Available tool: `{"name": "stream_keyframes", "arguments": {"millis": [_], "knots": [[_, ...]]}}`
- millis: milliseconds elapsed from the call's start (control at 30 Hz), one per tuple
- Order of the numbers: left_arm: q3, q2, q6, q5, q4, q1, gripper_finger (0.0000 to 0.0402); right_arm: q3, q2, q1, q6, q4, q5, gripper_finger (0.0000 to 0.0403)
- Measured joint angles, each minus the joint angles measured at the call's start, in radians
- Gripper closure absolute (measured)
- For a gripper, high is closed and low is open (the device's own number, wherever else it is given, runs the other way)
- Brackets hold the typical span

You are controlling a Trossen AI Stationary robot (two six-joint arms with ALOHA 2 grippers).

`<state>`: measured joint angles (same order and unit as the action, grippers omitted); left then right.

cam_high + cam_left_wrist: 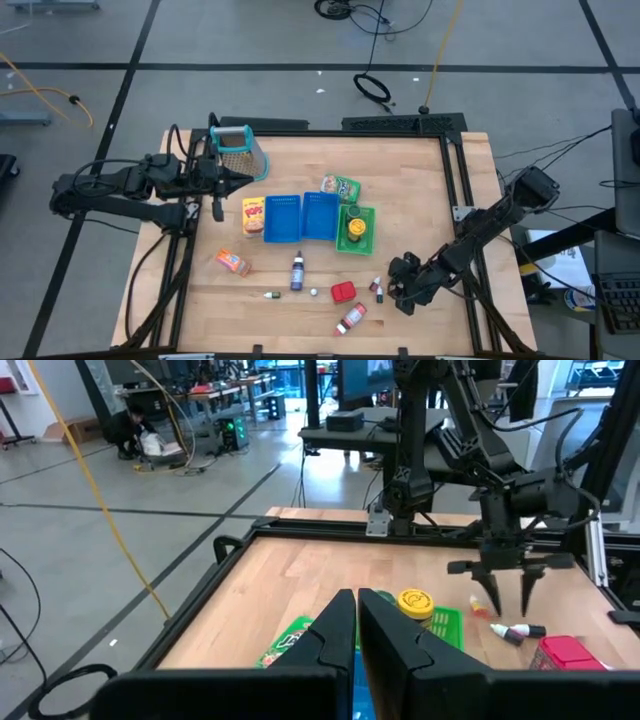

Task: Pick & Place Kitchen Items
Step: Put the small yellow food coloring bottle into the right blue bin

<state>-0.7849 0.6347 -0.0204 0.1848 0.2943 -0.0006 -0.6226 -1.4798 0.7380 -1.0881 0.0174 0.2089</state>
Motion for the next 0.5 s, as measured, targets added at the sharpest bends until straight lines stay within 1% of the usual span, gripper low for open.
{"name": "stream_keyframes", "arguments": {"millis": [67, 167, 267, 433, 500], "knots": [[0.0, 0.0, 0.0, 0.0, 0.0, 0.0, 0.038, 0.0, 0.016, 0.0, 0.022, -0.021, 0.001, 0.0248], [0.0, 0.0, -0.001, 0.0, 0.0, 0.0, 0.038, 0.0, 0.038, -0.003, 0.053, 0.001, 0.01, 0.0248], [0.0, 0.0, -0.001, 0.0, 0.0, 0.0, 0.038, 0.0, 0.083, -0.008, 0.099, 0.041, 0.064, 0.0248], [0.0, 0.0, -0.001, 0.0, 0.0, 0.0, 0.038, -0.001, 0.17, -0.019, 0.155, 0.162, 0.156, 0.0248], [0.0, 0.0, -0.001, 0.0, 0.0, 0.0, 0.038, -0.001, 0.186, -0.027, 0.155, 0.227, 0.159, 0.0248]]}}
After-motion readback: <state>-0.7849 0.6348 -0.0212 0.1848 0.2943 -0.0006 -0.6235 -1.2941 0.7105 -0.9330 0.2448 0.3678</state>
